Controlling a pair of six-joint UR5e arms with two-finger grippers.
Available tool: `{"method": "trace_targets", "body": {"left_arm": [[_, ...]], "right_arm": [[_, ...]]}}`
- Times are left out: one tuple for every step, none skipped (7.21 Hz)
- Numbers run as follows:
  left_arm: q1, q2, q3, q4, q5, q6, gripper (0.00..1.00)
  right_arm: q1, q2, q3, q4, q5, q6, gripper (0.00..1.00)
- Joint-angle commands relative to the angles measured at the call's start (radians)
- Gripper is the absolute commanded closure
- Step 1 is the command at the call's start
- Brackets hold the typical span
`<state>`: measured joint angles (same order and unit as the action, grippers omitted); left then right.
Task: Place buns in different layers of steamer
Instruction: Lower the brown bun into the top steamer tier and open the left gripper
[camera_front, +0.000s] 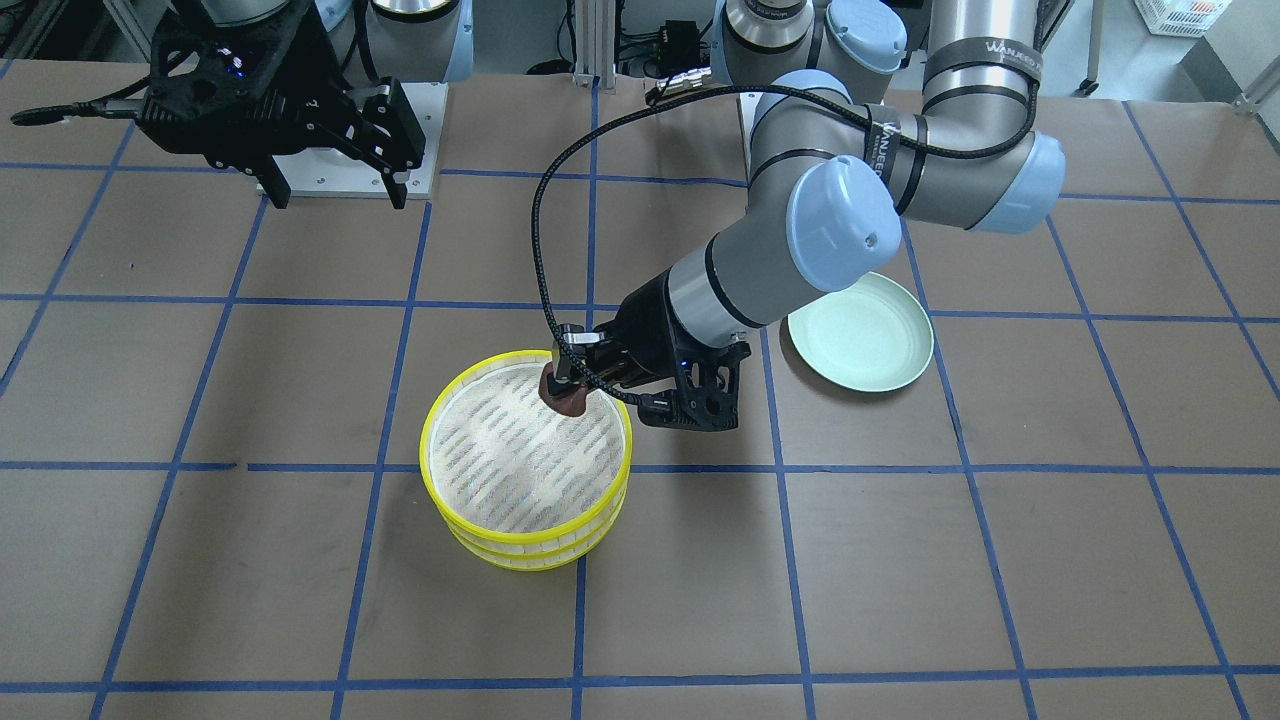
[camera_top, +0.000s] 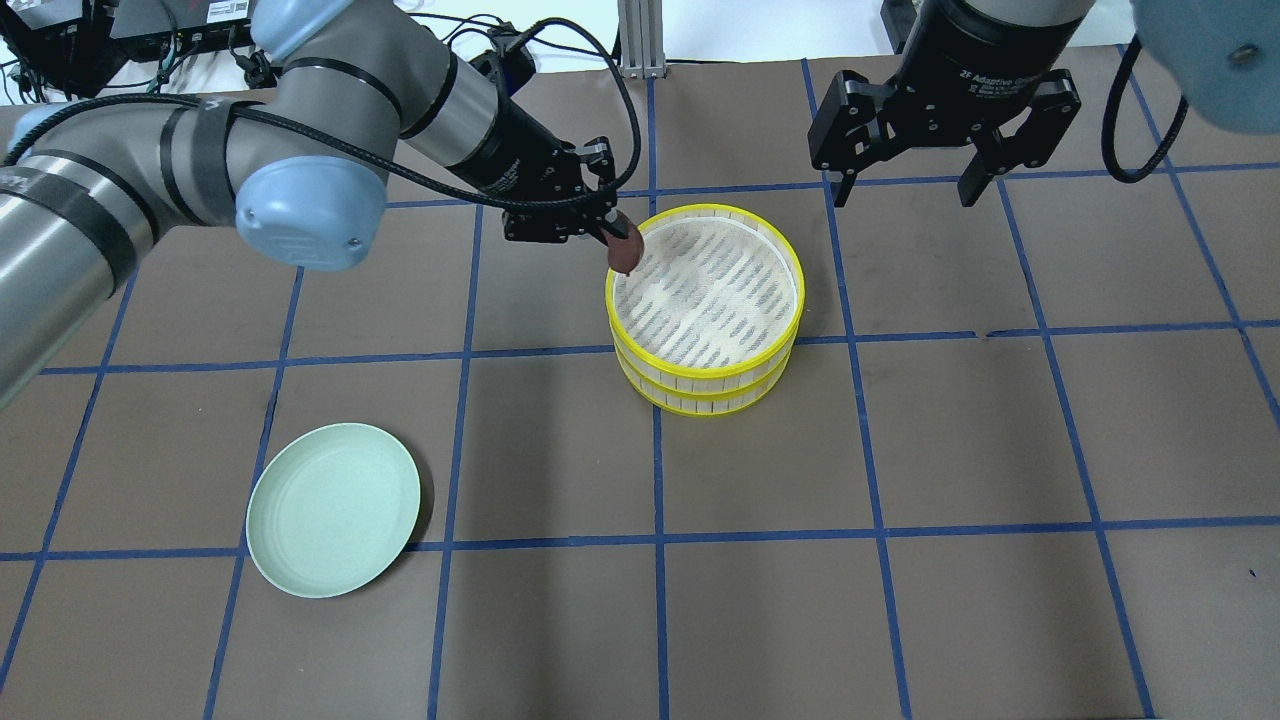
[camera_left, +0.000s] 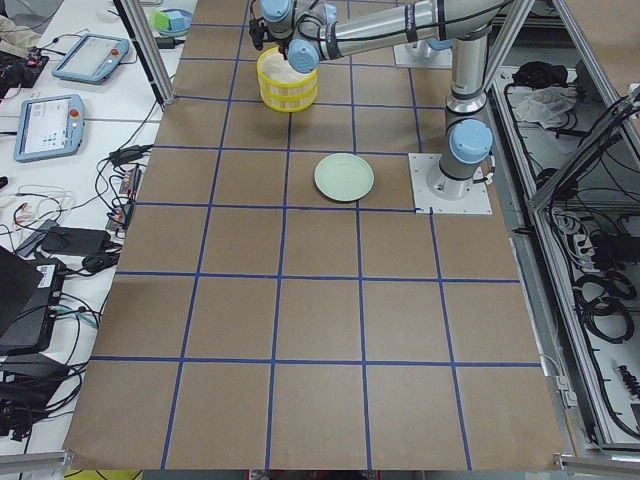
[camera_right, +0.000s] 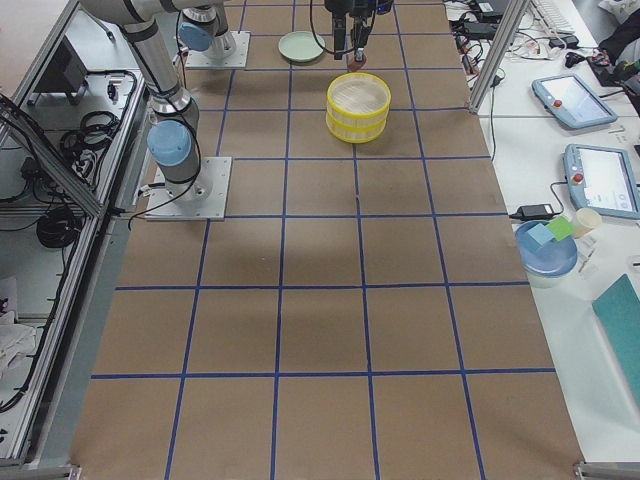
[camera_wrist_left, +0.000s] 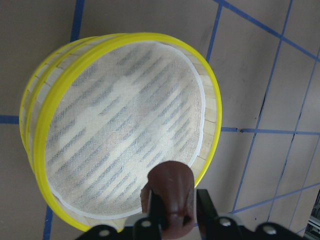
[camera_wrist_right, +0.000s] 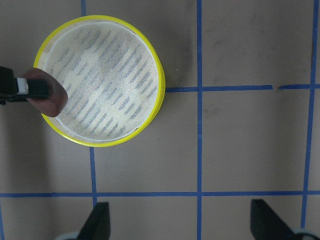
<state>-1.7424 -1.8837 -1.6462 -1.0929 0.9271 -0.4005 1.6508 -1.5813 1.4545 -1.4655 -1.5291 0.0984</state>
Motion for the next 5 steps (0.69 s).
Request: {"method": "trace_targets", "body": {"left_arm": [[-0.009, -0.028, -0.015, 0.013, -0.008, -0.018, 0.00], [-0.009, -0.028, -0.015, 0.013, -0.008, -0.021, 0.00], [-0.009, -0.026, -0.015, 0.014, -0.007, -0.024, 0.00], [-0.009, 0.000, -0.011, 0.001, 0.040, -0.024, 0.00], [-0.009, 0.021, -0.009, -0.013, 0.176, -0.023, 0.00]], "right_arm": [[0.000, -0.002, 0.001, 0.002, -0.002, 0.000, 0.00], [0.001, -0.002, 0.001, 0.001, -0.014, -0.003, 0.00], [0.003, -0.002, 0.001, -0.009, -0.082, -0.029, 0.00], [0.001, -0.002, 0.001, -0.009, -0.077, -0.031, 0.00], [0.003, -0.002, 0.001, -0.009, -0.071, -0.028, 0.00]]}}
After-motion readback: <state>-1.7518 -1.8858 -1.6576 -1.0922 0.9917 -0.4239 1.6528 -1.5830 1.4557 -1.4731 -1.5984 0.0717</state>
